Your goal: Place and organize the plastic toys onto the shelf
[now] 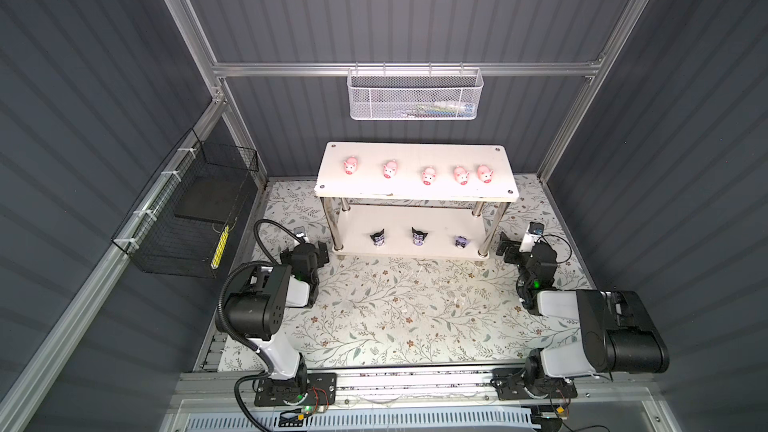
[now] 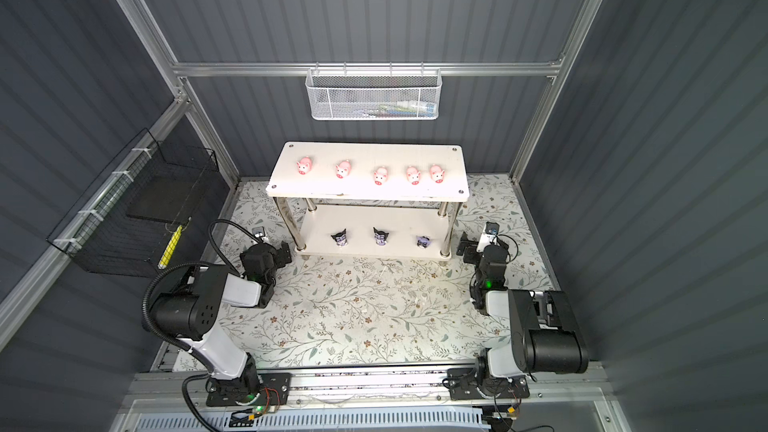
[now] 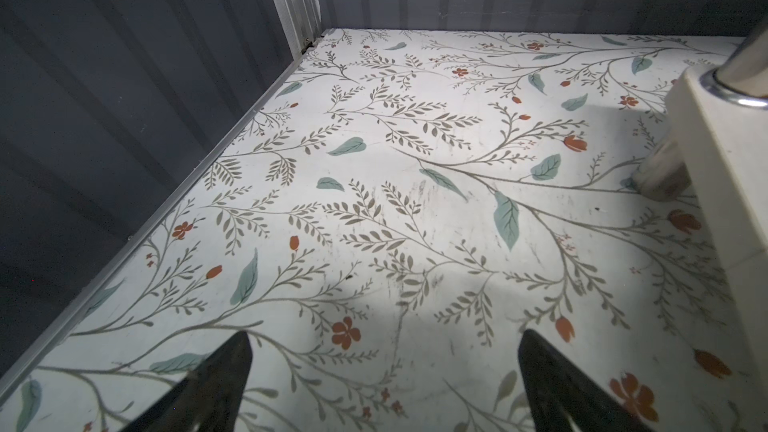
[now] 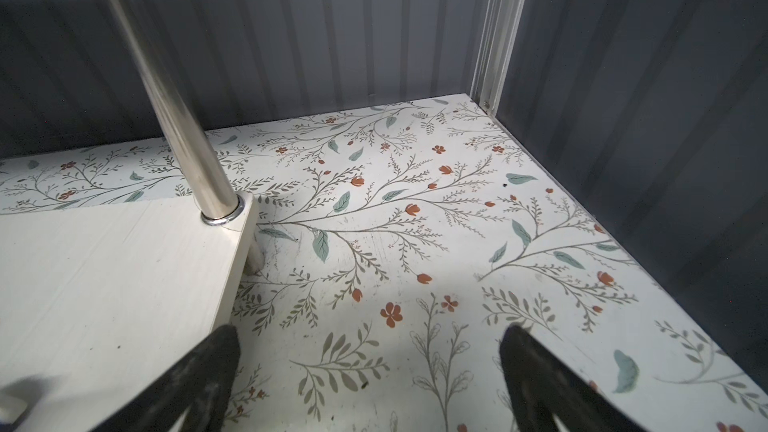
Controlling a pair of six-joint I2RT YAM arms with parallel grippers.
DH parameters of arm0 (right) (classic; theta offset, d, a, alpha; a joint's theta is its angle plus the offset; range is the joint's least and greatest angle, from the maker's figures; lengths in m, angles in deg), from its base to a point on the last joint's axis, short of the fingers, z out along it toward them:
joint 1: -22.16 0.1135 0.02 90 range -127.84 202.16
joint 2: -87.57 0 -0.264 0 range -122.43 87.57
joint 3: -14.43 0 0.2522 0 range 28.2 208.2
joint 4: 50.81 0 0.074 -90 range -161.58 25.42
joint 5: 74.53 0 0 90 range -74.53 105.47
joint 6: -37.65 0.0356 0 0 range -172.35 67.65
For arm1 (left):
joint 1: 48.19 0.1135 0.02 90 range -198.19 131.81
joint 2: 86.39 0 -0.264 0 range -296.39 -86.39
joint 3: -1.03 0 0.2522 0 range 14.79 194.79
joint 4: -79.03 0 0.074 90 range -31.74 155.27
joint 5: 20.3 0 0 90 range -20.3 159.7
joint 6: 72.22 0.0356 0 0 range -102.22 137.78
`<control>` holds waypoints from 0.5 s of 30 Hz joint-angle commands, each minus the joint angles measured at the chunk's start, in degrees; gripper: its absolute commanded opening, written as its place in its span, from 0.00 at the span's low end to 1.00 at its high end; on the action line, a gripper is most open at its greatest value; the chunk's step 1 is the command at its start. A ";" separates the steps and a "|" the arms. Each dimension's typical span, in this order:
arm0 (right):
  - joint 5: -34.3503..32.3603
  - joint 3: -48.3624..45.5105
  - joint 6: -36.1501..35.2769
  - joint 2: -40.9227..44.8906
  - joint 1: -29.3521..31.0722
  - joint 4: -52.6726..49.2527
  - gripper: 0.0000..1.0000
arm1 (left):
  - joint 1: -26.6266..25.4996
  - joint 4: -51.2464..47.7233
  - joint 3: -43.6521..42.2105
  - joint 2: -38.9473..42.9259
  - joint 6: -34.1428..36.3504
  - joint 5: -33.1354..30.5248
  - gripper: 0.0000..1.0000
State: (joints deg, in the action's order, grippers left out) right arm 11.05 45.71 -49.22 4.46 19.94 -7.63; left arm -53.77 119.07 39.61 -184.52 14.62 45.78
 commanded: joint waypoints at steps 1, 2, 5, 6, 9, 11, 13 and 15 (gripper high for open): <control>3.34 0.43 -1.77 -0.52 0.10 0.18 0.99 | -0.13 0.96 0.85 -0.13 0.96 0.01 1.00; 3.58 0.32 -1.82 -0.31 0.11 0.26 0.99 | -0.13 0.96 0.85 -0.11 0.97 0.01 1.00; 1.78 0.67 -1.06 -0.49 0.11 -0.16 0.99 | -0.13 0.96 0.84 -0.13 0.96 0.02 1.00; 0.88 0.65 -0.73 -0.49 0.11 -0.15 0.99 | -0.13 0.96 0.85 -0.13 0.96 0.00 1.00; 0.67 0.59 -0.69 -0.53 0.11 -0.02 0.99 | -0.13 0.95 0.84 -0.13 0.97 -0.05 1.00; 0.66 0.59 -0.68 -0.47 0.11 0.00 0.99 | -0.13 0.95 0.85 -0.13 0.97 -0.02 1.00; 1.48 0.53 -1.03 -0.47 0.11 0.09 0.99 | -0.13 0.93 0.85 -0.13 0.96 0.02 1.00; 3.80 0.59 -1.80 -0.52 0.11 -0.16 0.99 | -0.13 0.96 0.85 -0.09 0.96 0.01 1.00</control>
State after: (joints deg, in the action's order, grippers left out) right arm 12.95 45.69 -50.05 4.46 19.98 -7.65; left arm -53.77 119.07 39.61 -184.52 14.64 45.78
